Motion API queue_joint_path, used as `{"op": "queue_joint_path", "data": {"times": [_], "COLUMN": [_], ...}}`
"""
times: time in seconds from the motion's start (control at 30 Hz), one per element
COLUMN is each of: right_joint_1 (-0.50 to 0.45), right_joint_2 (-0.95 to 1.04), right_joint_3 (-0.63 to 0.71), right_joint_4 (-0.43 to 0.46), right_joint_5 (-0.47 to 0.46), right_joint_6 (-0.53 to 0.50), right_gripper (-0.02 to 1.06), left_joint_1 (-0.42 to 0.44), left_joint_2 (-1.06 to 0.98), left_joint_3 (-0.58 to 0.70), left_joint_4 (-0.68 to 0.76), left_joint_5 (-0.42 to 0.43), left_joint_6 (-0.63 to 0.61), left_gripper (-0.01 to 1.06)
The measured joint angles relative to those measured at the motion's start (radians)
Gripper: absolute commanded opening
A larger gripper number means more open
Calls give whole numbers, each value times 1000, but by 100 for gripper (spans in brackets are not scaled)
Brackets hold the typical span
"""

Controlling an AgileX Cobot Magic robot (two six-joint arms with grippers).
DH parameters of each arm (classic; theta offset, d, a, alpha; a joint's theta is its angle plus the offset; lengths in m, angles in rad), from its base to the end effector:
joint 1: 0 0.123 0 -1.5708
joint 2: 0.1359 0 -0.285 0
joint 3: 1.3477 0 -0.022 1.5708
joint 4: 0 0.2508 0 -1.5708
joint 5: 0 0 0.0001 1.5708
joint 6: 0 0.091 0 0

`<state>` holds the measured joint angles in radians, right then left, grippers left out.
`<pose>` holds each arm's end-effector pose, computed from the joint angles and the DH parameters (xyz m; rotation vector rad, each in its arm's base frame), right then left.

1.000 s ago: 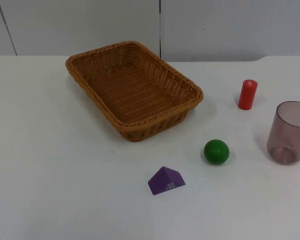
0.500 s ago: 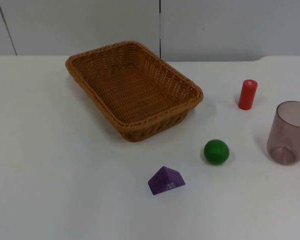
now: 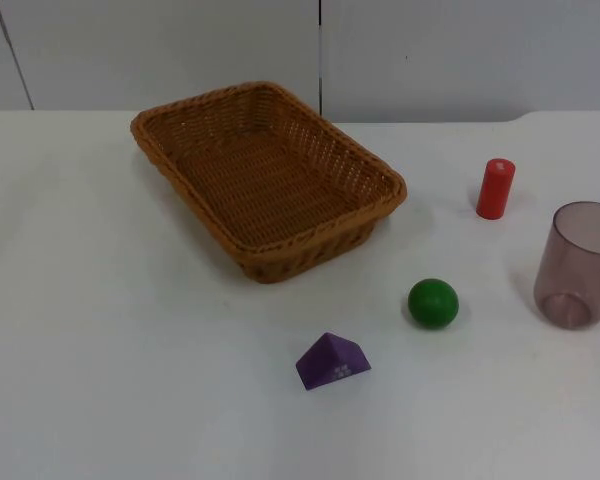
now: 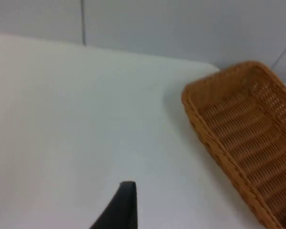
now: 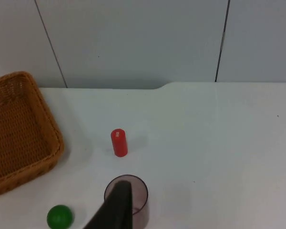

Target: Pick up the basket with the left hand and place the triangular block into the basket with the right hand.

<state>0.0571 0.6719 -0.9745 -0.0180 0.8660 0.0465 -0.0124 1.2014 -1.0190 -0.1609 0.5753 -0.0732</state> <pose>0.1074 0.0049 0.4028 -0.0142 2.0471 0.0433 0.2570 -0.0111 0.3423 -0.1720 2.2347 -0.2175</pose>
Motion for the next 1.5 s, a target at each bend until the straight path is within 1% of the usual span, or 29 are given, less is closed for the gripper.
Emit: {"op": "queue_joint_path", "data": {"times": [0.03, 0.1, 0.2, 0.23, 0.27, 0.33, 0.37, 0.4, 0.43, 0.47, 0.53, 0.57, 0.7, 0.73, 0.77, 0.87, 0.9, 1.0, 1.03, 1.13, 1.23, 1.5], "right_joint_1": [0, 0, 0, 0, 0, 0, 0, 0, 0, 0, 0, 0, 0, 0, 0, 0, 0, 0, 0, 0, 0, 0], "right_joint_2": [0, 4, 8, 8, 9, 11, 11, 13, 13, 13, 13, 13, 13, 13, 13, 13, 13, 13, 13, 13, 13, 13], "right_joint_3": [0, 0, -1, -1, -1, -1, -1, -1, -1, -1, -1, -1, -1, -1, -1, -1, -1, -1, -1, -1, -1, -1], "right_joint_4": [0, 0, 0, 0, 0, 0, 0, 0, 0, 0, 0, 0, 0, 0, 0, 0, 0, 0, 0, 0, 0, 0], "right_joint_5": [0, -9, -18, -18, -20, -22, -22, -22, -22, -22, -22, -22, -22, -22, -22, -22, -22, -12, -12, 2, 2, 4], "right_joint_6": [0, -1, -4, -4, -4, -4, -4, -4, -4, -4, -4, -4, -4, -4, -4, -4, -4, -4, -4, -16, -24, -47], "right_gripper": [98, 98, 98, 98, 98, 98, 98, 98, 98, 98, 98, 98, 98, 98, 98, 98, 98, 98, 98, 98, 98, 98], "left_joint_1": [0, -8, -74, -74, -107, -167, -167, -204, -237, -250, -260, -260, -263, -263, -263, -263, -263, -263, -263, -263, -263, -263], "left_joint_2": [0, 74, 170, 170, 197, 245, 245, 274, 317, 353, 426, 426, 585, 585, 624, 722, 722, 798, 798, 869, 905, 958], "left_joint_3": [0, 0, 0, 0, 0, 0, 0, 0, -2, -10, -37, -37, -145, -145, -178, -246, -246, -256, -256, -256, -256, -262], "left_joint_4": [0, -94, -211, -211, -233, -261, -261, -272, -286, -294, -316, -316, -344, -344, -348, -352, -352, -352, -352, -352, -349, -348], "left_joint_5": [0, -14, -37, -37, -54, -119, -119, -153, -209, -234, -265, -265, -278, -278, -280, -302, -302, -343, -343, -367, -377, -413], "left_joint_6": [0, 52, 136, 136, 148, 161, 161, 161, 148, 136, 119, 119, 100, 100, 92, 10, 10, -90, -90, -165, -193, -224], "left_gripper": [105, 105, 105, 105, 105, 105, 105, 105, 105, 105, 105, 105, 105, 105, 105, 105, 105, 105, 105, 105, 105, 105]}}
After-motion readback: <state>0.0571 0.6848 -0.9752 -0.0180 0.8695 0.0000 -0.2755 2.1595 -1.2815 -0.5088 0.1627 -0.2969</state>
